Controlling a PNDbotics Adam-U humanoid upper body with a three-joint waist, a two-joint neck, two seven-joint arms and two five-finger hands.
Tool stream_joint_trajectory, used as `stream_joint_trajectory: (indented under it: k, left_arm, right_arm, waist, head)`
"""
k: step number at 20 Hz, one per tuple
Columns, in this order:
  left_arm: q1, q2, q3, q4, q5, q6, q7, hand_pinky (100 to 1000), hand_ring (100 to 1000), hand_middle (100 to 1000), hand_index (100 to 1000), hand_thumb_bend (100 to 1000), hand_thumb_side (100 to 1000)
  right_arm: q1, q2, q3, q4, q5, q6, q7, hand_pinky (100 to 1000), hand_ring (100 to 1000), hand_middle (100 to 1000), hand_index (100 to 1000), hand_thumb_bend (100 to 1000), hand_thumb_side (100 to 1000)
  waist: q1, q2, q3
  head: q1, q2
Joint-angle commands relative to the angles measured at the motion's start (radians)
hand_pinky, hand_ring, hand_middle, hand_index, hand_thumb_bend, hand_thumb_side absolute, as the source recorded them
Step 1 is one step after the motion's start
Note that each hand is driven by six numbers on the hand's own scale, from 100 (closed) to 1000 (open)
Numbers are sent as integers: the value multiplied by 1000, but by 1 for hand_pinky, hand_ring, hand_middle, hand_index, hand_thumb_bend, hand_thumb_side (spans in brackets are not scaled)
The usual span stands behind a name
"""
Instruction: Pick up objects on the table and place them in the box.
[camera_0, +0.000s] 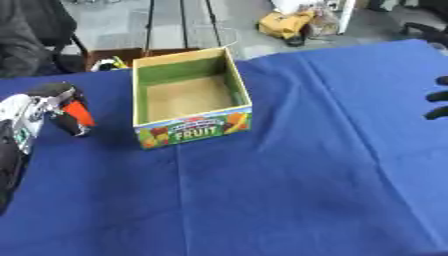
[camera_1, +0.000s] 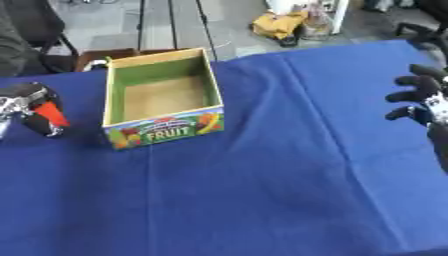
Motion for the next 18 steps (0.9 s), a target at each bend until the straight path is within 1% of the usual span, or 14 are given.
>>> stream_joint_trajectory:
  k: [1,4,8,11,12,13,14,18]
  left_arm:
    - [-49,46,-19,-117,37,-26,-27,669,489,439,624,383,160]
    - [-85,19,-49,-195,68,-54,-66,670,488,438,624,383,166]
    - [-130,-64,-94,-228,78,-87,-109,672,494,441,625,385,169]
    - [-138,-135,-115,-205,48,-97,-126,672,500,447,629,388,168]
    - [-135,-154,-118,-192,33,-98,-128,672,502,448,630,468,138]
    - [-130,-172,-118,-176,19,-97,-127,673,503,449,631,390,163]
    - [-125,-188,-116,-161,11,-95,-124,673,504,450,632,390,162]
    - [-97,-226,-110,-96,-43,-86,-105,672,508,453,637,397,156]
  right_arm:
    - [-3,-25,-15,-13,-2,-2,-1,530,665,712,853,246,535]
    - [0,-25,-14,-11,-3,-2,0,530,666,712,853,245,536]
    - [-2,-20,-7,-11,-5,0,7,531,667,712,854,243,537]
    - [-9,-15,-3,-11,-8,1,12,531,667,712,854,242,537]
    - [-11,-13,-1,-12,-8,1,13,531,667,712,854,241,537]
    - [-12,-11,0,-12,-9,2,15,531,667,712,854,241,537]
    - [-13,-9,0,-12,-10,2,15,531,668,712,854,232,546]
    - [-15,-4,1,-13,-12,3,17,531,668,711,854,240,536]
  waist:
    - [-4,-26,3]
    - [-5,-34,5]
    - [-8,-42,-8]
    - [-9,-42,-28]
    - [-9,-41,-34]
    - [-9,-39,-40]
    - [-9,-38,-44]
    - [-6,-32,-58]
  head:
    - [-6,-5]
    - [-7,-1]
    - [1,4]
    - [14,1]
    - [17,0]
    - [20,-2]
    - [22,-4]
    - [29,-10]
